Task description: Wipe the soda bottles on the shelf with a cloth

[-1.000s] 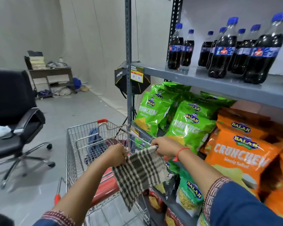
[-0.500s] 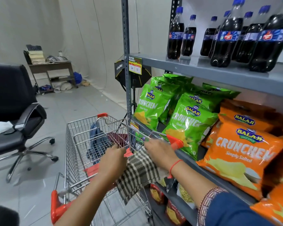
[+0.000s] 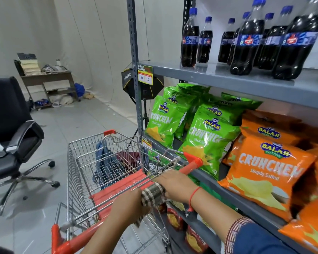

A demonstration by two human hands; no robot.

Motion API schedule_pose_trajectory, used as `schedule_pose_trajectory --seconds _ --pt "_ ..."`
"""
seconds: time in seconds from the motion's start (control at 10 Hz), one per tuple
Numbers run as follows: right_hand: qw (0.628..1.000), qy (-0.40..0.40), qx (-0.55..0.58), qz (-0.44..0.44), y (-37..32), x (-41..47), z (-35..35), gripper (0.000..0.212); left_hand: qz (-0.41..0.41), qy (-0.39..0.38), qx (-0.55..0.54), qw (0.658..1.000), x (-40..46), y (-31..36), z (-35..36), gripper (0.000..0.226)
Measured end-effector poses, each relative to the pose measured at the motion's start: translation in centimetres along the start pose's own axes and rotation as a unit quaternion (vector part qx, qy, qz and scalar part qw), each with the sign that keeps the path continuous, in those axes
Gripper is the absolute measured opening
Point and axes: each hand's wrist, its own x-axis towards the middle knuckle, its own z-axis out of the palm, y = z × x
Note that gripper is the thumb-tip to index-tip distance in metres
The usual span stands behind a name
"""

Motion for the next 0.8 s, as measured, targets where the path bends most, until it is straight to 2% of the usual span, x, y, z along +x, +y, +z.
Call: schedule_pose_trajectory --seconds 0.2,0.4,0.5,0.6,0.7,0.8 --pt "1.0 -0.012 -0.02 -0.006 0.1 0.2 -0.3 0.034 0.005 -0.007 -0.015 1.0 0.4 -0.1 -0.2 0.033" --pt "0.999 -0.03 0.0 0.025 -0.3 -0.9 -0.5 0.071 0.019 -0.07 0.008 0.997 -0.1 0.3 -1.9 0.064" --pt "0.998 0.033 0.013 0.051 0.0 -1.7 -2.7 0.077 0.042 -0.013 0.025 0.999 -0.2 1.7 -5.1 0.089" --pt "0.989 0.118 0.001 0.086 0.7 -2.2 -5.2 0.072 0.081 0.096 0.056 0.991 0.3 3.6 -8.0 0.09" --pt "0.925 0.306 -0.168 0.15 4.0 -4.3 -11.2 0.069 0.163 0.297 0.035 0.94 1.6 8.3 -13.7 0.081" --pt "0.875 0.379 -0.206 0.218 6.4 -6.2 -15.1 0.066 0.218 0.376 0.0 0.901 2.4 11.1 -17.6 0.077"
